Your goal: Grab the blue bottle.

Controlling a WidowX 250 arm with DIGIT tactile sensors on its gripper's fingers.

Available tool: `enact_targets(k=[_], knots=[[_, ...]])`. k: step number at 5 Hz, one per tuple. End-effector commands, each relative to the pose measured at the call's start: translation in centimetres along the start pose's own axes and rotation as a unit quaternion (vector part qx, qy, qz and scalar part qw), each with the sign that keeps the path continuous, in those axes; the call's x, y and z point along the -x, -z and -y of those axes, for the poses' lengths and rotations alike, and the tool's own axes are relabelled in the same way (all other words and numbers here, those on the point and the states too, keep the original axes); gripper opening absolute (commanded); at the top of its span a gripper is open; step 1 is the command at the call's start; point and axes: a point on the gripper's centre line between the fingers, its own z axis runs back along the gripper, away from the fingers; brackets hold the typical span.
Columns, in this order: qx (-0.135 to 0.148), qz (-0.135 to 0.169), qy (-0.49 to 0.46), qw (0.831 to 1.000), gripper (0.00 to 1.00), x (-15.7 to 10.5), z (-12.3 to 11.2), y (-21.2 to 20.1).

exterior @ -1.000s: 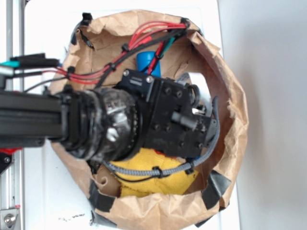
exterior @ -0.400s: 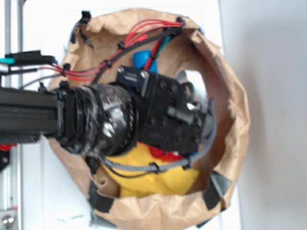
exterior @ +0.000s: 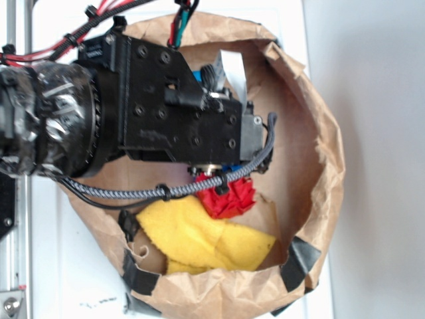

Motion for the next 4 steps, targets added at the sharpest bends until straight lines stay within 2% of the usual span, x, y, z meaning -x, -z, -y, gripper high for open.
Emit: enact_targets(k=[1,3,4], knots=[[0.023,0.043,-0.009,0.999,1.0,-1.1,0.3,0.7],[0.037,0.091,-0.002,0.995,1.0,0.3,0.5,3.5],[0.037,0.088,-0.01,0.995,0.0,0.3,0.8,3.3]])
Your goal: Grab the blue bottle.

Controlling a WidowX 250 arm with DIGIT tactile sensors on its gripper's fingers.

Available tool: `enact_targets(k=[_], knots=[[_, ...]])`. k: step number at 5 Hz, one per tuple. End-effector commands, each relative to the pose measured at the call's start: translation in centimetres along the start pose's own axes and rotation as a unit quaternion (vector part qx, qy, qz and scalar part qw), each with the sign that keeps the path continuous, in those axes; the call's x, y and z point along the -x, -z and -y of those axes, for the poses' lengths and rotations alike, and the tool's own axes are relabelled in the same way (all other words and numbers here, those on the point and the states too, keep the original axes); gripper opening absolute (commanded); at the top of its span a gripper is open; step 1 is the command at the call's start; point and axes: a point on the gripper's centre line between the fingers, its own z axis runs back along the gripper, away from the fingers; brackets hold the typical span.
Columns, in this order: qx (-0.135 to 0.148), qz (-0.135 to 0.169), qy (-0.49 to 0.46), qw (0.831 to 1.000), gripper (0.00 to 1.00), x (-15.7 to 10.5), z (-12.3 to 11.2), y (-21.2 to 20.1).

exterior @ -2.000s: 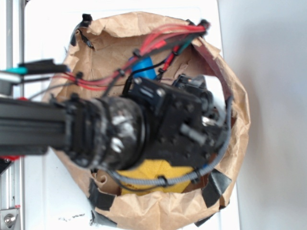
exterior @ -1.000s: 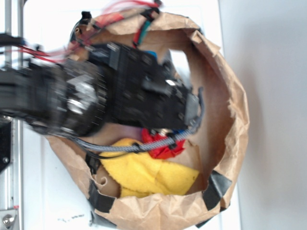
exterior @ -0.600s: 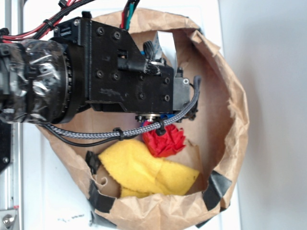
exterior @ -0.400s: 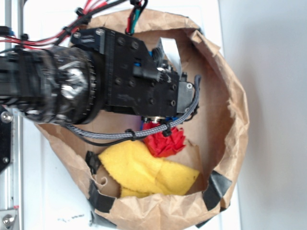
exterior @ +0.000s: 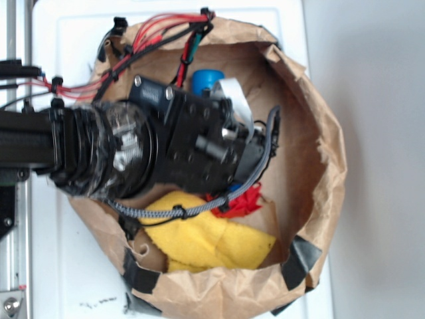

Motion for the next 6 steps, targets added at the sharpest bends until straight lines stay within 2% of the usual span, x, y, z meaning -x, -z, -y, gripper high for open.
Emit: enact_targets(k=[1,2,3,4,5,6], knots=[[0.021,0.0,-0.012,1.0,0.0,-1.0,-0.6,-1.3],[0.02,-0.021,0.003,1.0,0.0,-1.7,-0.1,-3.1],[0.024,-0.064,0.03,0.997,0.0,-2.3,-0.8,-7.7],[-0.016,-0.072,0.135,0.988,0.0,-2.8,-1.6,-12.8],[0.037,-0.021,0.195,0.98,0.0,-2.5,-3.4,-16.0],[0.059,-0.051,0.246,0.966,0.0,-3.5,-3.0,-17.2]])
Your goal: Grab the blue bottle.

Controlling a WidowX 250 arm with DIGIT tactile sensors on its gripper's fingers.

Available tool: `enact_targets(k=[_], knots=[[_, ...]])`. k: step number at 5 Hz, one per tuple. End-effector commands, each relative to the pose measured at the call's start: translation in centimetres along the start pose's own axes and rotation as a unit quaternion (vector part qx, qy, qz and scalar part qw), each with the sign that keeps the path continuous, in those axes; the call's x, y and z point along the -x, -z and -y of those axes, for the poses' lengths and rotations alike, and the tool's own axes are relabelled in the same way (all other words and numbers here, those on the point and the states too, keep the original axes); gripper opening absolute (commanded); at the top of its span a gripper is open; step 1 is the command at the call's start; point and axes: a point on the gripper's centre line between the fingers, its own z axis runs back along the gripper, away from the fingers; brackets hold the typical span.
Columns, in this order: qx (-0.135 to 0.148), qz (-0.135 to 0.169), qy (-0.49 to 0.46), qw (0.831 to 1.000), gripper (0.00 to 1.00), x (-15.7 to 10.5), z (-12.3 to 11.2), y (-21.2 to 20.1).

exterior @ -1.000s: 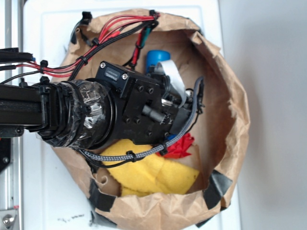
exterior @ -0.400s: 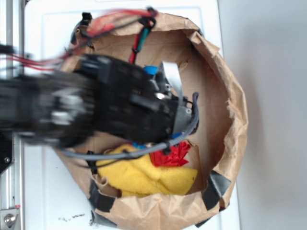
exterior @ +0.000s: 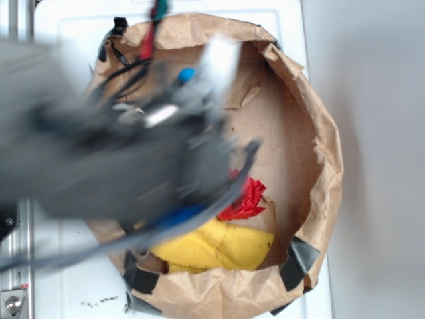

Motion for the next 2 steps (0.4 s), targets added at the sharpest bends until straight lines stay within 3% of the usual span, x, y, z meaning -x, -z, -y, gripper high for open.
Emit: enact_targets(k=[1,2], knots=[[0.039,-0.023,0.054,0.998,0.0,-3.27,-0.36,-4.36],[0.041,-0.027,0.039,0.998,0.0,-3.23,0.53,-4.13]])
